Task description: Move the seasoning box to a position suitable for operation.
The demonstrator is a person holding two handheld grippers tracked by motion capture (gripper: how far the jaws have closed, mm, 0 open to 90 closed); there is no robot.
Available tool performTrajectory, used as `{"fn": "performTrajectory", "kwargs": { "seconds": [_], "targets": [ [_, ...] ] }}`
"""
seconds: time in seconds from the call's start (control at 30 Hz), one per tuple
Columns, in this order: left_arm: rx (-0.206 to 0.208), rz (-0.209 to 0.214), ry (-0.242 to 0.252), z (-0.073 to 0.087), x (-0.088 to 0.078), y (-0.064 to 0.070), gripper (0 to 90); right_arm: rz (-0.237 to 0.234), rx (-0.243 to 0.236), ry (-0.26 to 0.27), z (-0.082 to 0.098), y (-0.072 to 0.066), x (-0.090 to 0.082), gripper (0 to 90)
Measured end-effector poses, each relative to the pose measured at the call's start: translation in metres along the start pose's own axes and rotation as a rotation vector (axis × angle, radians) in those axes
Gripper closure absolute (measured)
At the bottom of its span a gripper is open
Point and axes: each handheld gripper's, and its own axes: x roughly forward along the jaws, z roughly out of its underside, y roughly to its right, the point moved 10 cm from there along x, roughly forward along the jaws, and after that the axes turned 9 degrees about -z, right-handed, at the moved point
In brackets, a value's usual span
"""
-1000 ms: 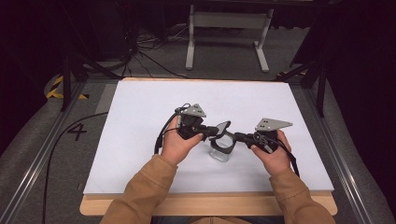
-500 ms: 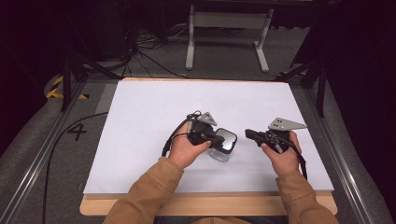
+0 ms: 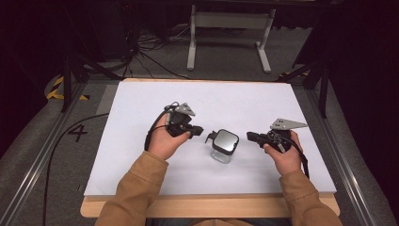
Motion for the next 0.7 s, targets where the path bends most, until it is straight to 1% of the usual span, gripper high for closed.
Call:
{"fn": "performTrajectory", "kwargs": {
  "seconds": [0.03,0.07,0.1,0.13,0.2,0.23,0.27,0.3,0.5,0.53,0.57,0.6,0.63,0.67,0.7],
  "targets": [
    [0.000,0.000,0.000,0.000,0.000,0.000,87.2,-0.003,0.003,-0.007,0.001,0.002,0.002,90.0],
    [-0.020,0.003,0.004,0.002,-0.001,-0.005,87.2,-0.003,0.004,-0.022,0.004,0.004,0.004,90.0],
    [-0.030,0.003,0.006,0.003,-0.001,-0.007,87.1,-0.003,-0.001,-0.036,0.006,0.006,0.008,90.0],
    [-0.033,-0.004,0.002,0.004,-0.002,-0.010,87.0,-0.008,-0.005,-0.048,0.007,0.007,0.011,90.0],
    [-0.046,-0.007,0.015,0.005,-0.005,-0.012,87.0,-0.019,-0.009,-0.066,0.010,0.008,0.018,90.0],
    [-0.046,-0.007,0.015,0.005,-0.005,-0.012,86.9,-0.023,-0.011,-0.075,0.012,0.008,0.021,90.0],
    [-0.049,-0.009,0.016,0.005,-0.008,-0.015,86.9,-0.031,-0.010,-0.083,0.013,0.007,0.024,90.0],
    [-0.057,-0.009,0.019,0.005,-0.009,-0.015,86.9,-0.038,-0.014,-0.087,0.014,0.007,0.027,90.0],
    [-0.054,-0.006,0.016,0.006,-0.010,-0.016,86.7,-0.083,-0.021,-0.109,0.017,0.005,0.042,90.0],
    [-0.052,-0.009,0.019,0.006,-0.010,-0.017,86.7,-0.091,-0.026,-0.113,0.017,0.005,0.044,90.0],
    [-0.058,-0.004,0.015,0.006,-0.011,-0.016,86.7,-0.097,-0.027,-0.112,0.017,0.004,0.045,90.0],
    [-0.061,-0.004,0.018,0.005,-0.011,-0.016,86.7,-0.114,-0.018,-0.110,0.017,0.002,0.046,90.0],
    [-0.061,-0.004,0.018,0.005,-0.011,-0.016,86.8,-0.114,-0.018,-0.110,0.017,0.002,0.046,90.0],
    [-0.063,-0.003,0.021,0.004,-0.011,-0.016,86.8,-0.131,-0.014,-0.110,0.017,0.000,0.047,90.0],
    [-0.059,-0.003,0.025,0.003,-0.010,-0.016,86.9,-0.129,-0.024,-0.120,0.018,-0.001,0.047,90.0]
  ]
}}
